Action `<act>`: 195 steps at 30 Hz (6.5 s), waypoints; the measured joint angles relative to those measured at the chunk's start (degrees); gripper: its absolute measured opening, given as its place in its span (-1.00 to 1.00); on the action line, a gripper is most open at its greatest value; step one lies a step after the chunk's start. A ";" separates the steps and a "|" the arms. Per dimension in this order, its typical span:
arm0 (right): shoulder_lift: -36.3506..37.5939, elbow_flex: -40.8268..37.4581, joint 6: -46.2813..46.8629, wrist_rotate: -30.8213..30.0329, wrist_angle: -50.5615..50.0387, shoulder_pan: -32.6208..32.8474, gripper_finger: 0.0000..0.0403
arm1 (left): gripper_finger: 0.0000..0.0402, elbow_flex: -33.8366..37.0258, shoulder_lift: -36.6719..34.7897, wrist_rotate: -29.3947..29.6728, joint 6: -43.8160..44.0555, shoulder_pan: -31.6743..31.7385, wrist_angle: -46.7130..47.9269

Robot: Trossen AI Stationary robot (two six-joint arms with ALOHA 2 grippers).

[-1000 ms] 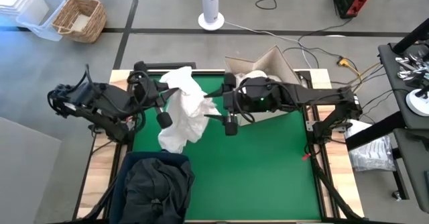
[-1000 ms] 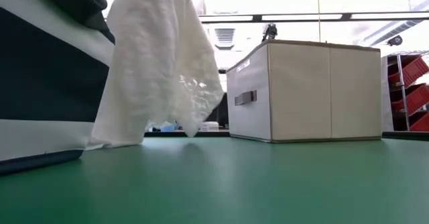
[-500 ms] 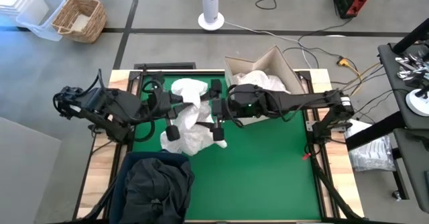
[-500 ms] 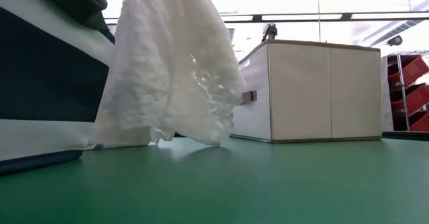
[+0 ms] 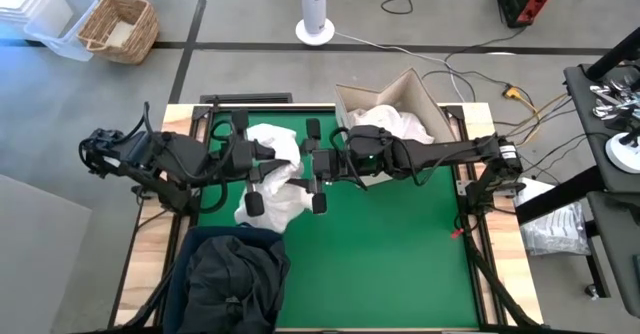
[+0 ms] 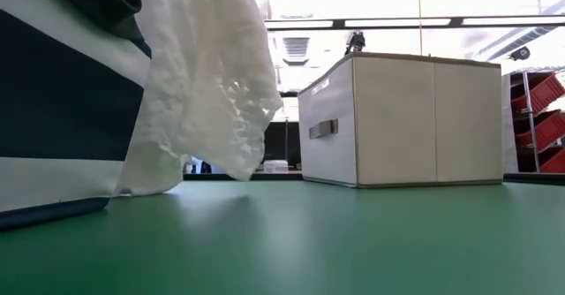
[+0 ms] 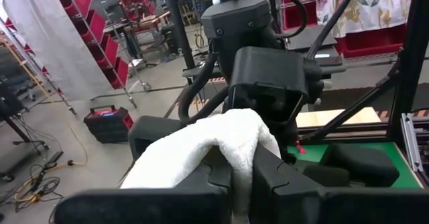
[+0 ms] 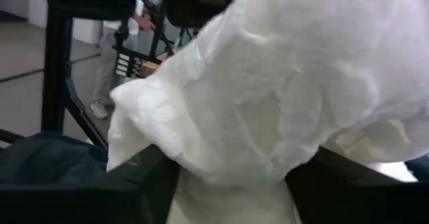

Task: Sort clothes
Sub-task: Put the white shirt into the brown laundry organizer

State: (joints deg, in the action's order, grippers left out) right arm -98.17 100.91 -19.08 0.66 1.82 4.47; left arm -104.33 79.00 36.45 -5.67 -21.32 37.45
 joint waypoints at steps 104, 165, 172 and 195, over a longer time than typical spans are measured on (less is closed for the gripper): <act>10.54 24.74 -63.46 -52.83 15.22 -4.43 -0.84 | 0.41 -0.02 -4.09 0.48 18.68 -0.11 34.77; 11.63 24.58 11.00 -37.94 -66.83 -24.35 -0.85 | 0.41 0.00 -4.09 0.45 20.46 -0.11 34.77; 11.58 24.01 16.09 -37.94 -73.11 -25.33 -0.85 | 0.41 0.00 -3.17 0.44 21.50 -0.11 34.77; 11.44 7.41 16.93 -27.56 -62.73 -27.81 -0.85 | 0.41 0.02 0.06 0.46 25.51 -0.11 34.50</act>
State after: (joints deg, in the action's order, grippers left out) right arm -86.73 108.32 -2.16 -26.90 -60.91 -23.34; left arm -104.31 79.07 36.91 19.84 -21.43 71.96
